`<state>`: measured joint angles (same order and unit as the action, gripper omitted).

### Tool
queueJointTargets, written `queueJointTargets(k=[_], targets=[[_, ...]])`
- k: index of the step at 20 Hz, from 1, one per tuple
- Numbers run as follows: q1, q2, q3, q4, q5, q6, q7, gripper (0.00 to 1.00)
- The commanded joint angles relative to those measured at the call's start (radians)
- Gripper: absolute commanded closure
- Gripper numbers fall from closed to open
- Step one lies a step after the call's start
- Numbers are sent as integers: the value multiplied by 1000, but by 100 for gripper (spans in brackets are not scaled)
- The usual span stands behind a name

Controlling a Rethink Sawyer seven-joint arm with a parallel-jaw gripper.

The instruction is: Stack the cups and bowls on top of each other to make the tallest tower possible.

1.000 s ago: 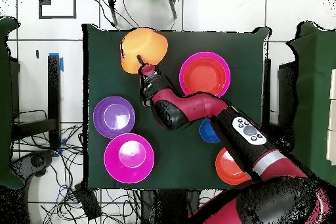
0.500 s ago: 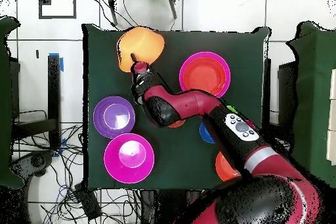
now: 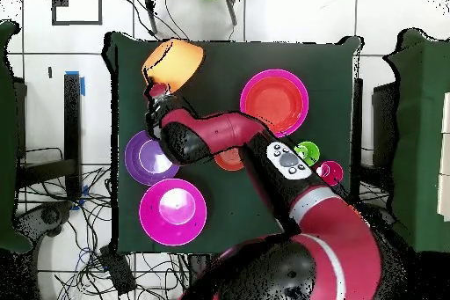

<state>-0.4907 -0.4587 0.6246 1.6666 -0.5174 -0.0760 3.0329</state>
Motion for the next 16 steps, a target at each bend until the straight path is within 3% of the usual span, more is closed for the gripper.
queueJointTargets(k=[1, 5, 8, 14, 16], targets=[[47, 185, -337, 14, -35, 560, -176, 0], [-53, 223, -256, 42, -140, 368, -246, 0], [-183, 278, -144, 68, -215, 287, -320, 0], [-414, 427, 52, 78, -357, 236, -435, 0], [-459, 462, 86, 75, -363, 260, -476, 0]])
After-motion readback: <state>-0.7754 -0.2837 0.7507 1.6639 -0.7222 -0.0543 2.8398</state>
